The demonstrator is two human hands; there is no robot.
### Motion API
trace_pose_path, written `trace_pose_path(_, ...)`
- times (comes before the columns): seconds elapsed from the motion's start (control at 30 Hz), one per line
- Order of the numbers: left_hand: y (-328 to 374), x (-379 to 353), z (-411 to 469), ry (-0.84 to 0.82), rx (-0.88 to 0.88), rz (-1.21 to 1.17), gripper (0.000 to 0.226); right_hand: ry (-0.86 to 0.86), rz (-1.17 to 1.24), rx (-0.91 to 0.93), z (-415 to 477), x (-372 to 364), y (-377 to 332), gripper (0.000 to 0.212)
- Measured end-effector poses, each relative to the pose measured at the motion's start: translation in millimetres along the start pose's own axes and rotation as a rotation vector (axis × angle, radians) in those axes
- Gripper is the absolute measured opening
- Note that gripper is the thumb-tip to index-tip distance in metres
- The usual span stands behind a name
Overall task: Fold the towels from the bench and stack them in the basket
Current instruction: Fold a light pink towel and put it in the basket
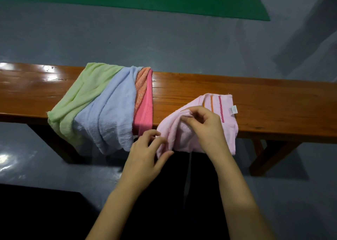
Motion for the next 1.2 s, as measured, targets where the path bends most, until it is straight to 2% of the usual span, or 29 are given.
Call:
trace_pose_path(0.07,-5.1,-3.1,-1.1,-0.011,0.026,0.086,0.039,0.011,0.010,0.004,-0.6,-0.5,-2.2,0.012)
trace_pose_path(0.23,-15.2,-3.9,-5.3,0.039,-0.004,0.226,0.037,0.058,-0.002,0.033,-3.2,1.6,-2.6,0.017)
trace_pose_path(0.37,-32.0,2.3,-2.7,0.044,-0.010,0.238,0.038,0.085,-0.032,0.025,-7.6,4.6,-2.5,0.018)
trace_pose_path(0.5,-34.2,20.8,2.7,0.155,-0.020,0.100,0.034,0.154,-0.056,0.016,-9.9,13.0,-0.6,0.024)
trace_pose_path(0.6,-28.7,28.1,7.8,0.173,0.039,-0.015,0.036,0.155,-0.059,0.013,-12.2,13.6,-2.2,0.023)
trace_pose_path(0.7,-24.1,32.0,10.3,0.192,0.209,-0.191,0.032,0.167,-0.074,0.016,-12.9,15.1,-6.1,0.014)
trace_pose_path(0.77,-19.1,35.9,12.5,0.139,0.300,-0.290,0.029,0.190,-0.073,0.027,-13.2,17.9,-8.2,0.014)
trace_pose_path(0.9,-9.9,45.1,22.4,0.090,0.230,-0.270,0.014,0.215,-0.081,0.040,-15.8,20.2,-14.8,0.014)
trace_pose_path(0.97,1.5,50.0,28.1,0.104,0.230,-0.499,0.005,0.254,-0.074,0.080,-14.9,23.1,-22.3,0.012)
trace_pose_path(1.07,26.7,53.4,40.1,0.136,0.254,-0.870,0.009,0.330,-0.095,0.208,-10.7,29.9,-37.6,0.018)
trace_pose_path(1.13,42.4,55.3,49.5,0.165,0.261,-0.949,0.009,0.385,-0.129,0.275,-6.3,36.2,-46.1,0.016)
trace_pose_path(1.2,60.3,62.6,57.1,0.219,0.203,-0.896,0.008,0.460,-0.186,0.340,-2.0,44.6,-57.3,0.010)
Point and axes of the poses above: each hand's wrist, its own z-axis towards the middle knuckle, its own x-axis out of the back of the hand, y = z × x, the point moved 2 cm from there along z, towards the middle knuckle, and after that the axes turned 11 degrees about x, right-handed, at the moved point
